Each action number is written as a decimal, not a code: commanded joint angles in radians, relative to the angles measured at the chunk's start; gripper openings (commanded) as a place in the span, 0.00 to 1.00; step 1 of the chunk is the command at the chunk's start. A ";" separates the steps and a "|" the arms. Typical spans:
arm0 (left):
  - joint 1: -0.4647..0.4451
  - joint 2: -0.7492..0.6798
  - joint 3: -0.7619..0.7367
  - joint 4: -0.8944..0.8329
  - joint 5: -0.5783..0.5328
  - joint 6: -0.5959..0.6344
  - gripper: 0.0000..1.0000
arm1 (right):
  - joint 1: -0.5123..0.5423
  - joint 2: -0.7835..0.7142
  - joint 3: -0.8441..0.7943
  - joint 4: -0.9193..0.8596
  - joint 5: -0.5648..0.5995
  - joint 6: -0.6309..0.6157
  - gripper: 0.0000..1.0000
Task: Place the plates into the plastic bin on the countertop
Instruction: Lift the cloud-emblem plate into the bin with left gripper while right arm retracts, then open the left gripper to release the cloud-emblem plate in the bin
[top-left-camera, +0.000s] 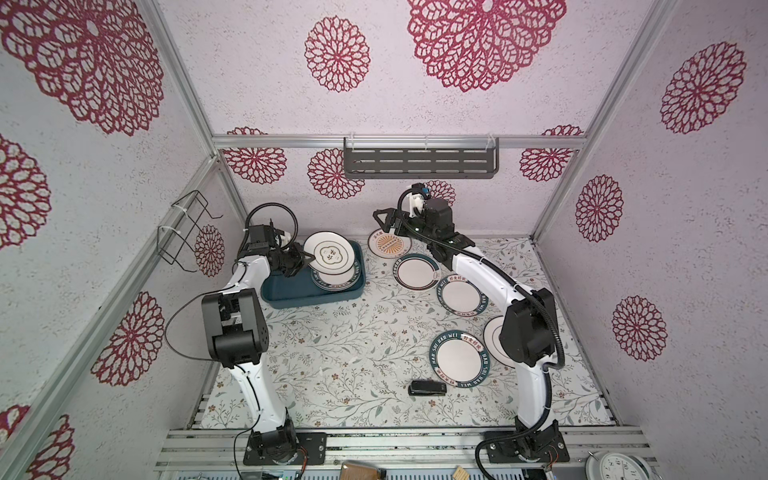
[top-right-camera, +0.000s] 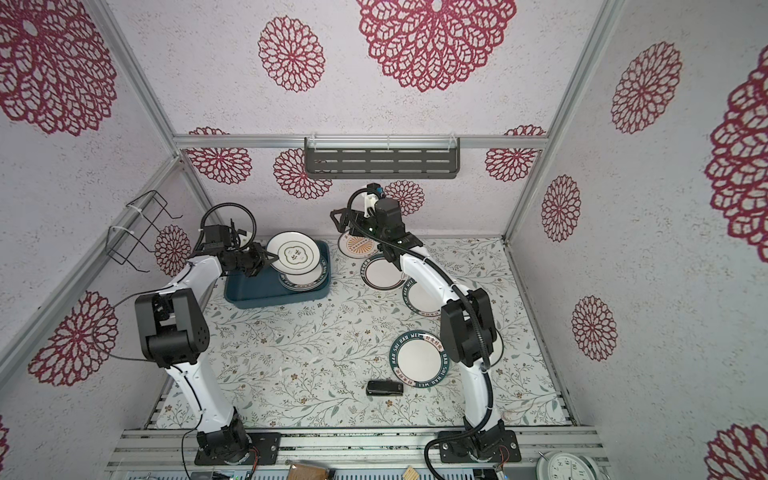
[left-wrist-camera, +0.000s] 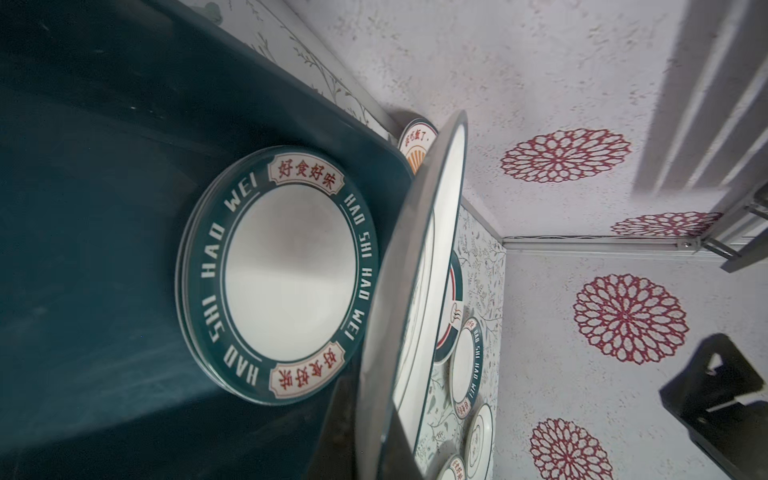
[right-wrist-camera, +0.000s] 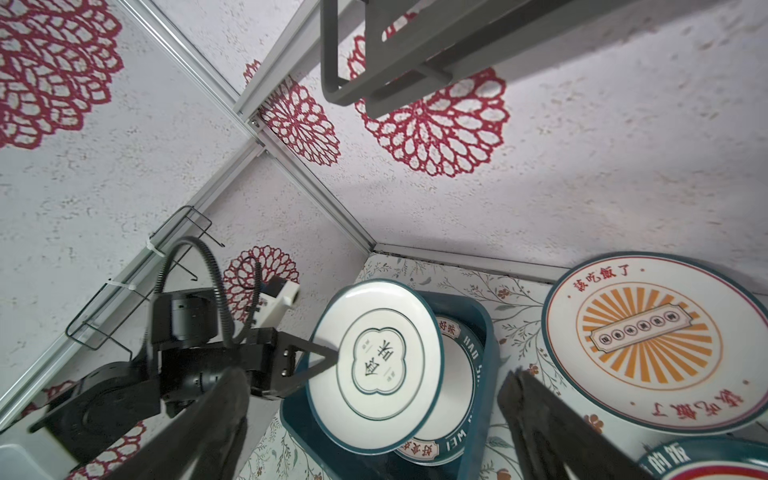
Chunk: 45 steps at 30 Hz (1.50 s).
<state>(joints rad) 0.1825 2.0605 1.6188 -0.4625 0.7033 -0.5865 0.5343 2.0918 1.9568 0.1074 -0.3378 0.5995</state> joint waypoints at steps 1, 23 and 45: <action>0.001 0.042 0.054 -0.016 0.022 0.043 0.01 | 0.007 -0.003 0.047 0.042 -0.017 -0.010 0.99; -0.033 0.193 0.141 -0.027 -0.003 0.068 0.06 | 0.007 -0.021 -0.005 -0.018 0.079 -0.041 0.99; -0.049 0.163 0.189 -0.197 -0.183 0.156 0.75 | 0.008 -0.030 -0.046 -0.046 0.128 -0.037 0.99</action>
<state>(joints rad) 0.1383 2.2520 1.7916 -0.6159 0.5831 -0.4698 0.5404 2.1040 1.9171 0.0505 -0.2310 0.5755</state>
